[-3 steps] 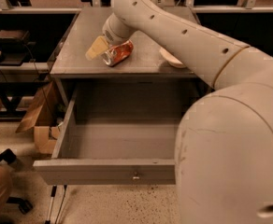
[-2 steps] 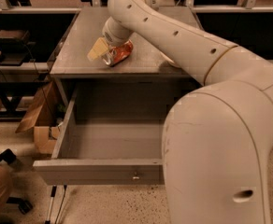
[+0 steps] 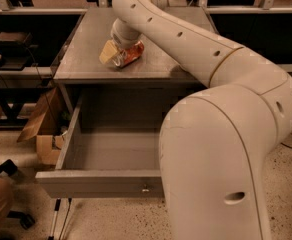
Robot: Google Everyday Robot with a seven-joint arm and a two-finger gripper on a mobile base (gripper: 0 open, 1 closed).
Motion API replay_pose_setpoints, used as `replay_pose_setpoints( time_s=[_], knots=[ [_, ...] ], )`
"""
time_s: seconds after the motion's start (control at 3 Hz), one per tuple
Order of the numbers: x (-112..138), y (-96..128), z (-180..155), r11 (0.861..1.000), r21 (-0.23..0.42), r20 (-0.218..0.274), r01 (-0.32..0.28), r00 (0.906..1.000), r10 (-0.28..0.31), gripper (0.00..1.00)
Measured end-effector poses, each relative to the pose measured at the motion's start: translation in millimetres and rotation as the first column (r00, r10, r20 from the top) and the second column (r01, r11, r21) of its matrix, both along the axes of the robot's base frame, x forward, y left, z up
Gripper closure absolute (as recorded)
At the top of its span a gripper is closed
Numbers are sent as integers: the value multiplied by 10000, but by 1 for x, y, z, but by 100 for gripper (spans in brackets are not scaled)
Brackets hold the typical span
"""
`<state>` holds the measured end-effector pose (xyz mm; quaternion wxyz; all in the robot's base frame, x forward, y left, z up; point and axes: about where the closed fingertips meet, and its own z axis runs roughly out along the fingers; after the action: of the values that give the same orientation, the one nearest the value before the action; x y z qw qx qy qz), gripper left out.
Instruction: Place coke can into top drawer
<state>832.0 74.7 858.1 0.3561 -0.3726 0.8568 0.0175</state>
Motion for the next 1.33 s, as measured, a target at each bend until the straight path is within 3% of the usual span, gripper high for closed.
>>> replay_pose_setpoints(
  time_s=[0.33,1.0,1.33],
  knots=[
    [1,-4,0,9999,-105,-89,52,9999,-53,51],
    [-4,-14,4,9959,-788,-989,-444,9944,365,100],
    [-14,-12,18,9942,-608,-1050,-882,9911,815,100]
  ],
)
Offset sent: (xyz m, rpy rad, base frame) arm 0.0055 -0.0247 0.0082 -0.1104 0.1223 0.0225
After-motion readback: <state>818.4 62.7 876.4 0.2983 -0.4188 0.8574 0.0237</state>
